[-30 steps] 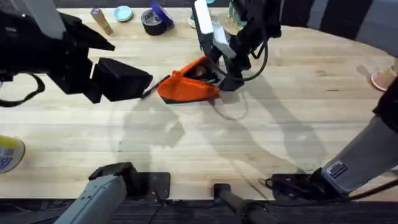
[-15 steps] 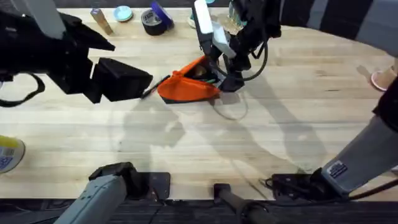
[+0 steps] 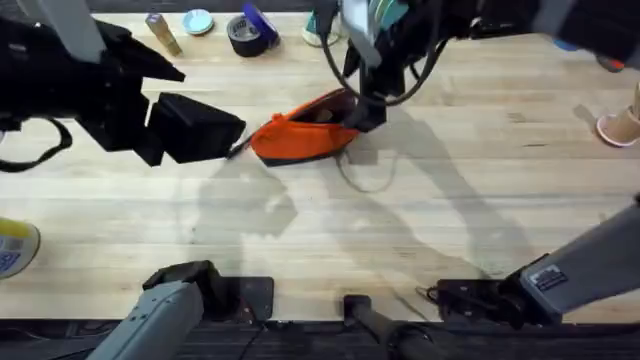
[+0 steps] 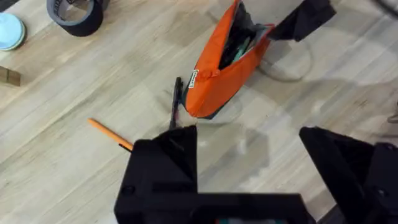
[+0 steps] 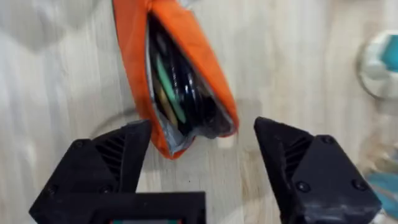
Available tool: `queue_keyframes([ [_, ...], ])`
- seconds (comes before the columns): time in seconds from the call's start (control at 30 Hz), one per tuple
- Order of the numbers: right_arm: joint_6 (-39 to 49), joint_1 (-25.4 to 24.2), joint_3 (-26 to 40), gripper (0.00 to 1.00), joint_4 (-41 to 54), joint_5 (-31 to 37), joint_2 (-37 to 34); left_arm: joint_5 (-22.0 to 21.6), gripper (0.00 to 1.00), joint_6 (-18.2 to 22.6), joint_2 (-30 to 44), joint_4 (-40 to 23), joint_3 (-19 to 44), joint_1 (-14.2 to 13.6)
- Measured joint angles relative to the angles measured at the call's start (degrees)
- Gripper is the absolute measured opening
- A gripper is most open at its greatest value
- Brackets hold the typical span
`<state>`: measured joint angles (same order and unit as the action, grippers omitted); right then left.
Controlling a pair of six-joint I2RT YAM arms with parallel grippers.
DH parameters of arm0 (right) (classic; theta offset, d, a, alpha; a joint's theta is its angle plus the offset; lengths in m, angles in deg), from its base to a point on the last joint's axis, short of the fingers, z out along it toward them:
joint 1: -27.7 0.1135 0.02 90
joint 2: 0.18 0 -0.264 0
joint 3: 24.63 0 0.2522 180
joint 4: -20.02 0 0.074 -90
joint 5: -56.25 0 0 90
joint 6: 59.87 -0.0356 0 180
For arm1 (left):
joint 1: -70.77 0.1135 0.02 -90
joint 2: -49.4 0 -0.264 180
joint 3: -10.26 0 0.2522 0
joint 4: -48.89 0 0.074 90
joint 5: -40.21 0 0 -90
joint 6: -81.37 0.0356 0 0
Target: Unzip the bag, pick up the pens from the table one at a time and place them inside, then zip the bag closed.
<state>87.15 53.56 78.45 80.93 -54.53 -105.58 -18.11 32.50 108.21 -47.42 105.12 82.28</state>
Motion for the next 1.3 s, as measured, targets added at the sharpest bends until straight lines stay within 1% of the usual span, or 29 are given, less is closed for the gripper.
queue_keyframes([
  [0.13,-7.2,0.0,0.9,0.995,0.0,0.7,4.1,0.0,0.995,0.0,0.0,0.0,0.0,0.0],
  [0.3,-16.2,0.0,0.9,0.996,1.4,5.6,8.3,0.0,0.996,0.0,0.0,0.0,0.0,0.0],
  [0.43,-21.6,0.0,0.9,0.996,3.7,7.7,11.4,-0.3,0.995,-0.1,0.0,0.0,0.0,0.0],
  [0.6,-27.4,0.0,0.9,0.996,6.1,8.3,15.2,-2.7,0.995,-1.6,0.0,0.1,0.0,0.0],
  [0.7,-31.5,0.0,0.9,0.996,7.1,8.6,16.9,-4.9,0.995,-3.5,0.0,0.7,0.0,0.0],
  [0.87,-38.6,0.0,0.9,0.996,8.4,9.2,18.0,-8.8,0.995,-6.1,0.0,0.9,0.0,0.0],
  [0.97,-43.4,0.1,0.9,0.996,10.4,12.0,18.0,-9.9,0.995,-6.8,0.0,0.9,0.0,0.0],
  [1.13,-49.3,0.1,0.9,0.995,13.8,18.4,18.0,-10.6,0.994,-7.3,0.0,0.9,0.0,0.0],
  [1.3,-51.3,0.1,0.9,0.995,14.6,20.6,18.0,-10.6,0.995,-7.3,0.0,0.9,0.0,0.0],
])
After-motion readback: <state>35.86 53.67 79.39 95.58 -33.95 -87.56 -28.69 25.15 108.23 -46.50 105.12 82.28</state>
